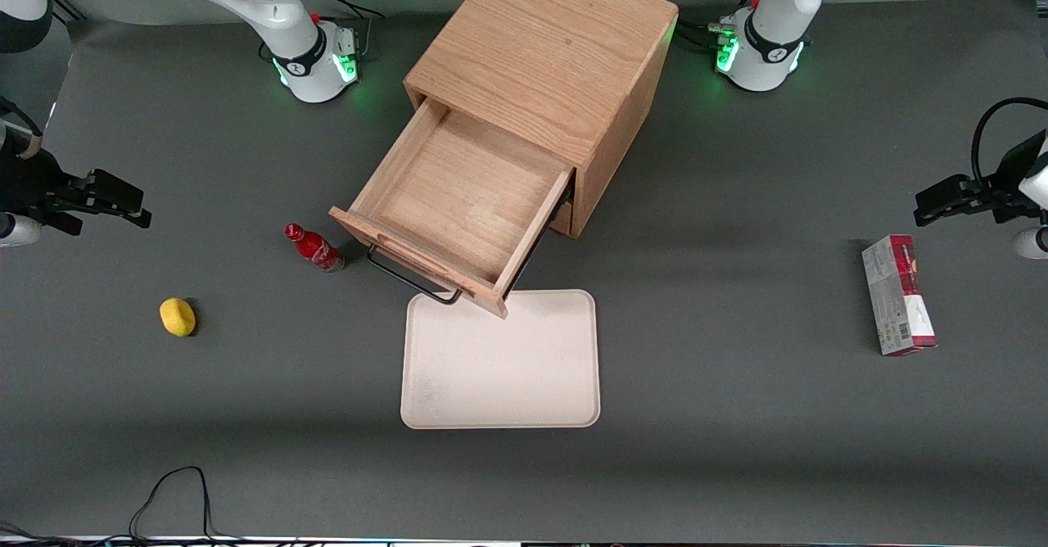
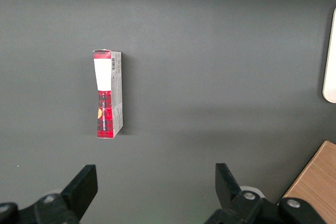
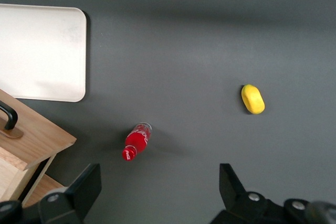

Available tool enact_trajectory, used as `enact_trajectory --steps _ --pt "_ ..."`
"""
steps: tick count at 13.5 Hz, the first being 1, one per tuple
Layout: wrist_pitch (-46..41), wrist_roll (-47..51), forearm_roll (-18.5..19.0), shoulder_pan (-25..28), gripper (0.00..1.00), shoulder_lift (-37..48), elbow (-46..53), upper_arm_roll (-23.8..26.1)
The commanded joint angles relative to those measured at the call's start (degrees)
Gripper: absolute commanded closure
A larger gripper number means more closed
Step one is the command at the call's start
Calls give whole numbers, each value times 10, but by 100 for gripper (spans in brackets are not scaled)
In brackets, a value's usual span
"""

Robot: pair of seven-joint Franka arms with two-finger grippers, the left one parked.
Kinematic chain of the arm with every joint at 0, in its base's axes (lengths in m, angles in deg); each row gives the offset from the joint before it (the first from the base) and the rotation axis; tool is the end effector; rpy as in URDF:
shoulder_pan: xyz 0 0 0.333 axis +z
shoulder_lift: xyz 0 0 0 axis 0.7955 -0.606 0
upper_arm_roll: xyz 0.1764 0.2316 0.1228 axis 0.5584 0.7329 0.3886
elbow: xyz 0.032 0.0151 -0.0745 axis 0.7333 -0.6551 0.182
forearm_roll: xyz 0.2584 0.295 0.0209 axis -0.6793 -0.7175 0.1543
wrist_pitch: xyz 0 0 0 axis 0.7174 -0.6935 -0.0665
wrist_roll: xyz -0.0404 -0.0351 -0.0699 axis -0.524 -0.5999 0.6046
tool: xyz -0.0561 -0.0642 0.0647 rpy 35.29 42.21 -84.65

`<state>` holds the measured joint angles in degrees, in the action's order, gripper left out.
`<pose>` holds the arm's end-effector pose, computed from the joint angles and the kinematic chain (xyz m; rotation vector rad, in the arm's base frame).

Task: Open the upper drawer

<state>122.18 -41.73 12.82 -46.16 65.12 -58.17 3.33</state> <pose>0.5709 -0.0109 0.6069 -3.1176 -0.0776 -0.0375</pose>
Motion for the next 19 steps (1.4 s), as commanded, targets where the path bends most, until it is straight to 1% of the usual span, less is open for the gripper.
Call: enact_trajectory --steps 1,4,6,17,19 --pt "16 14 13 -10 0 17 -22 11" --pt "16 15 24 -16 0 10 -6 24" --pt "16 15 24 -27 0 12 -7 31" --pt "11 16 23 -26 0 7 -6 28" --pt "11 16 23 -18 0 7 -6 24"
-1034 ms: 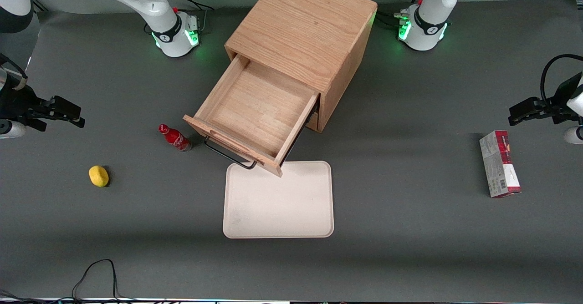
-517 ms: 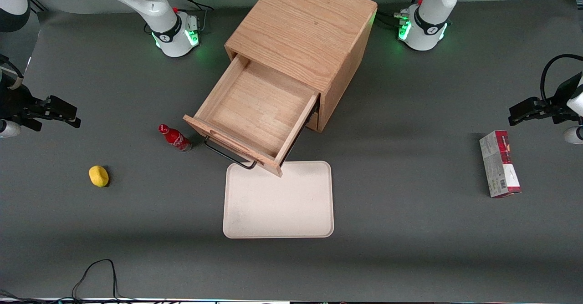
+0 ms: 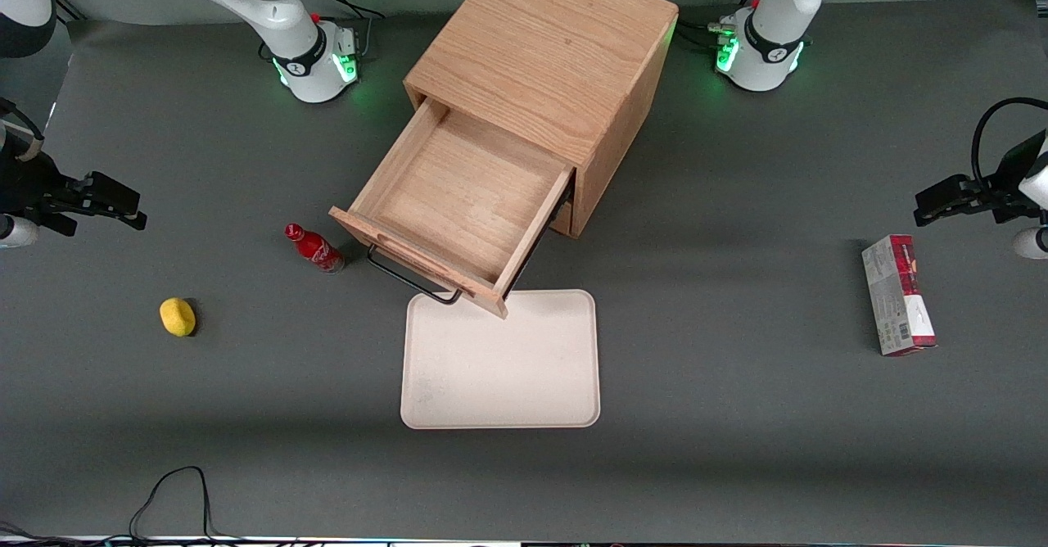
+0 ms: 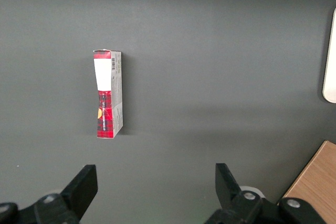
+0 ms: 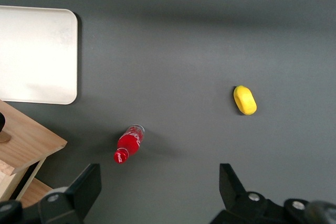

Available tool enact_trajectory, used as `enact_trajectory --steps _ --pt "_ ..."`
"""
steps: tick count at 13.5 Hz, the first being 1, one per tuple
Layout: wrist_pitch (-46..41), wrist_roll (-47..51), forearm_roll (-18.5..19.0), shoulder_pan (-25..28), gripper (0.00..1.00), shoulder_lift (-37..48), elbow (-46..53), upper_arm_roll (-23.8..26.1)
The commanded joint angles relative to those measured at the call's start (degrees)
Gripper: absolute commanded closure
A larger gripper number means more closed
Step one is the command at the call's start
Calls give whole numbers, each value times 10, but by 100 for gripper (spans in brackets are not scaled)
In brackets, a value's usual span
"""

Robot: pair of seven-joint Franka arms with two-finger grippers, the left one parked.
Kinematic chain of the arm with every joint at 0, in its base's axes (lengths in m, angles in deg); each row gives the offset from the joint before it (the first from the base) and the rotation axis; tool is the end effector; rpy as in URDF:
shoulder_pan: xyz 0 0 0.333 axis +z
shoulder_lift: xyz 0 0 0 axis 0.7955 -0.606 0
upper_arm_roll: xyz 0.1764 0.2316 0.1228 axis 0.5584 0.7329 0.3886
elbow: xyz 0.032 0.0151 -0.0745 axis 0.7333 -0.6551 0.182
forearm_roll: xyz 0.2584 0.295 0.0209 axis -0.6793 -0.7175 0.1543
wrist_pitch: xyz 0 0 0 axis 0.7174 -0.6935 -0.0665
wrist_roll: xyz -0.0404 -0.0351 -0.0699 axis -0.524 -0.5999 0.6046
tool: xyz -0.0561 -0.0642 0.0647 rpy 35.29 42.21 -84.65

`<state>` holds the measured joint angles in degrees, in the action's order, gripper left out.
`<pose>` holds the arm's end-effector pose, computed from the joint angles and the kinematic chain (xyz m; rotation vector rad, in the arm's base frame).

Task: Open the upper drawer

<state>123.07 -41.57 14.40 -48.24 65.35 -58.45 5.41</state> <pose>0.5712 -0.0141 0.6081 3.1364 0.0760 0.0584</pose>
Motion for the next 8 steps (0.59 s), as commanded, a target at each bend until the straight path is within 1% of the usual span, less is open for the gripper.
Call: enact_trajectory --steps 1,5,8 --pt "2 18 8 11 0 3 -3 2" --pt "3 25 8 10 0 -2 1 1" --pt "-1 24 8 6 0 -17 23 2"
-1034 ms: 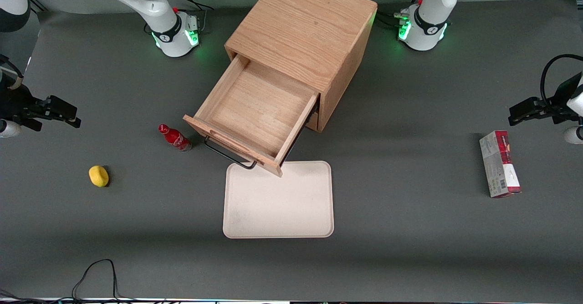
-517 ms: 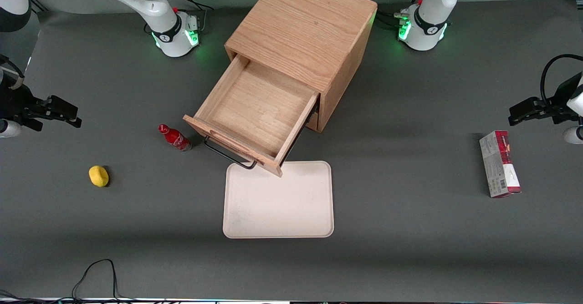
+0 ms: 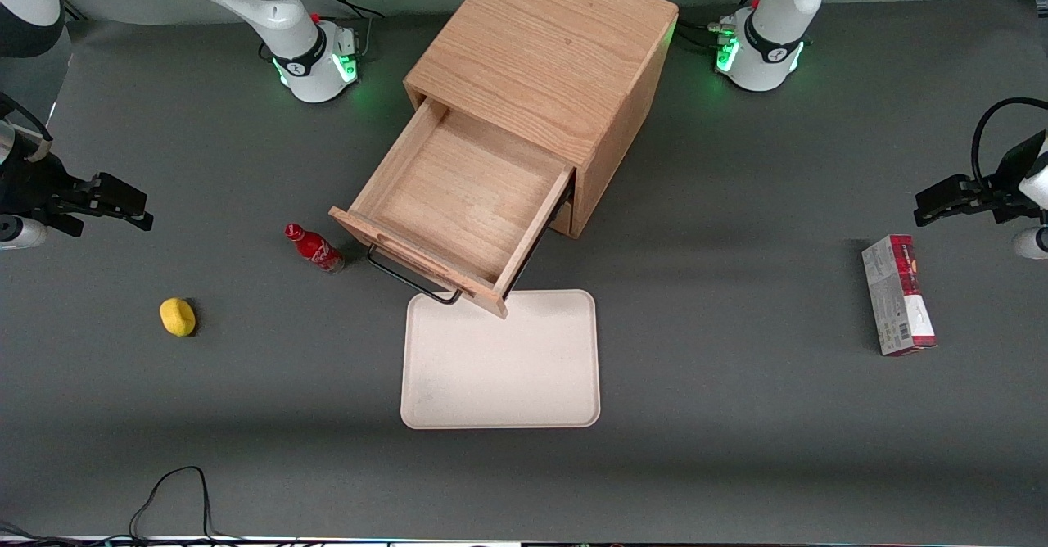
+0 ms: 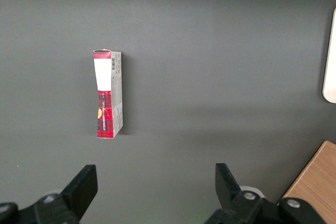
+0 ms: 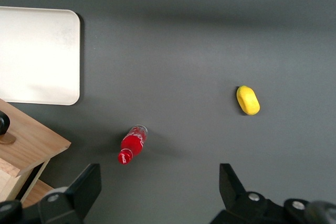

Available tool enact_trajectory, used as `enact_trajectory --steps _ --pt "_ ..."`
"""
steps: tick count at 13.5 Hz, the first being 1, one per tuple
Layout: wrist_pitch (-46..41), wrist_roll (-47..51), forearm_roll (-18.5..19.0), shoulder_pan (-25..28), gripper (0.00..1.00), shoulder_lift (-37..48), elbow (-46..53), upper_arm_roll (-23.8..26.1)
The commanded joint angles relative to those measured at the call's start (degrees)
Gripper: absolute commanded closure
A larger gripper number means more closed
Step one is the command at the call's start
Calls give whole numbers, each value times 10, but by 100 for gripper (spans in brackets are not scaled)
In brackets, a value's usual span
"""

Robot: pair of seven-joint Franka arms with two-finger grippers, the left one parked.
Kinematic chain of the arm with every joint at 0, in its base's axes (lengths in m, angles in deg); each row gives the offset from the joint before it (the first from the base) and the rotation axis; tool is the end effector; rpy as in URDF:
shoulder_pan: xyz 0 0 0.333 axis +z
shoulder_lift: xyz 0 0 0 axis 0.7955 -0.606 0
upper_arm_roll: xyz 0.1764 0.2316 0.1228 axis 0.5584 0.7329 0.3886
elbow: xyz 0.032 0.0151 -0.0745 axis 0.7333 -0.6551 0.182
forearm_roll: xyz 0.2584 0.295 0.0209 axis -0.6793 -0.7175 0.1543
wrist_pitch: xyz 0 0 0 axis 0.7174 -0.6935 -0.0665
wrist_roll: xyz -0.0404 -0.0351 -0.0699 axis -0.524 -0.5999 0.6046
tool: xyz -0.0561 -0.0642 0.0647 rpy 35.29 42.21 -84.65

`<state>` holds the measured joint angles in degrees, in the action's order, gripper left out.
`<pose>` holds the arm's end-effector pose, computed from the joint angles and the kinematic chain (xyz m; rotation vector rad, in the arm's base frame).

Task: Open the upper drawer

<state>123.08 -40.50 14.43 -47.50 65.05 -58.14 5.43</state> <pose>0.5730 -0.0065 0.6077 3.1362 0.0676 0.0590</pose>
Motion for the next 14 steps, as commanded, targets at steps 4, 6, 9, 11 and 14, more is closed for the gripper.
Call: enact_trajectory --steps 4,6,9,11,14 --pt "-4 10 8 -13 0 -11 15 5" --pt "-4 10 8 -20 0 -8 13 10" --pt "-5 9 8 -18 0 -7 12 10" --pt "-5 8 8 -16 0 -6 3 8" --pt "-20 8 8 -16 0 -3 0 7"
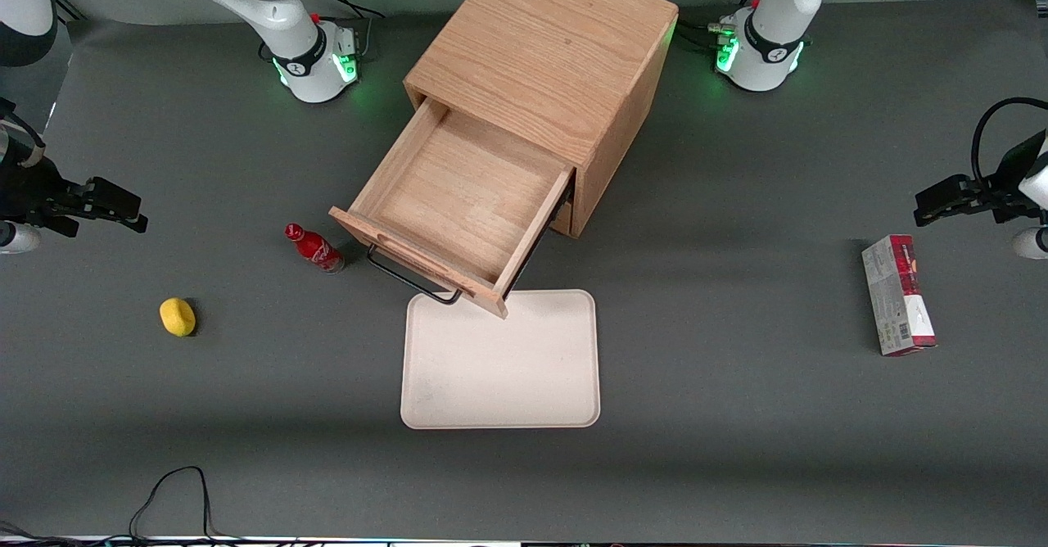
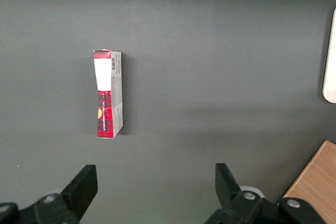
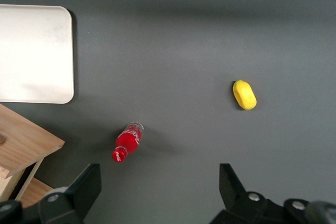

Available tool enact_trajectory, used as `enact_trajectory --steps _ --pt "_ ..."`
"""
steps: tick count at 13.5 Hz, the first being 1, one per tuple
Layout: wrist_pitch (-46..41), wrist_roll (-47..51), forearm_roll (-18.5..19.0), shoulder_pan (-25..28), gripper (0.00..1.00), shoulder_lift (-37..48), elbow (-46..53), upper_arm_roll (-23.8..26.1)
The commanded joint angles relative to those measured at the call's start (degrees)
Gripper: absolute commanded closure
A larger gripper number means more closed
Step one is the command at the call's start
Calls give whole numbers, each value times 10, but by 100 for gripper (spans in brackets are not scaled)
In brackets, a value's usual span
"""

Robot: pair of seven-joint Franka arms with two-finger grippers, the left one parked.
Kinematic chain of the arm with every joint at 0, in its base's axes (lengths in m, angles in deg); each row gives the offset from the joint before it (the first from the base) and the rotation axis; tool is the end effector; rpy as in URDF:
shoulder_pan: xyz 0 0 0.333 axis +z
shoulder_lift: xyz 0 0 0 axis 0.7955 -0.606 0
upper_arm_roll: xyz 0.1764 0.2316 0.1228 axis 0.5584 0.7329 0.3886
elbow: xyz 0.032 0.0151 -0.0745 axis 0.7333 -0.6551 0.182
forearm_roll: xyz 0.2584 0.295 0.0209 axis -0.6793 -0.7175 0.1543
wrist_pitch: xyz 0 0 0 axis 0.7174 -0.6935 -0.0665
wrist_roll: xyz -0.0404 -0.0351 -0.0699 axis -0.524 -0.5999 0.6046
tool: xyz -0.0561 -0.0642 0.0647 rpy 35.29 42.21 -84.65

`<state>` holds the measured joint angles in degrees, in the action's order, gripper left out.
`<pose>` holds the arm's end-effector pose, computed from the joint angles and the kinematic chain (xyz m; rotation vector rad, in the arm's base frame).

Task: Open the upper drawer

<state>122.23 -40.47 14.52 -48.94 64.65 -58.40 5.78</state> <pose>0.5729 -0.0174 0.6002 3.1360 0.0370 0.0175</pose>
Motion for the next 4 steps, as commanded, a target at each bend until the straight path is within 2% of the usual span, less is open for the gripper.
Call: enact_trajectory --steps 1,4 --pt "-15 8 7 -2 0 0 3 3" --pt "-16 10 7 -2 0 -2 4 2"
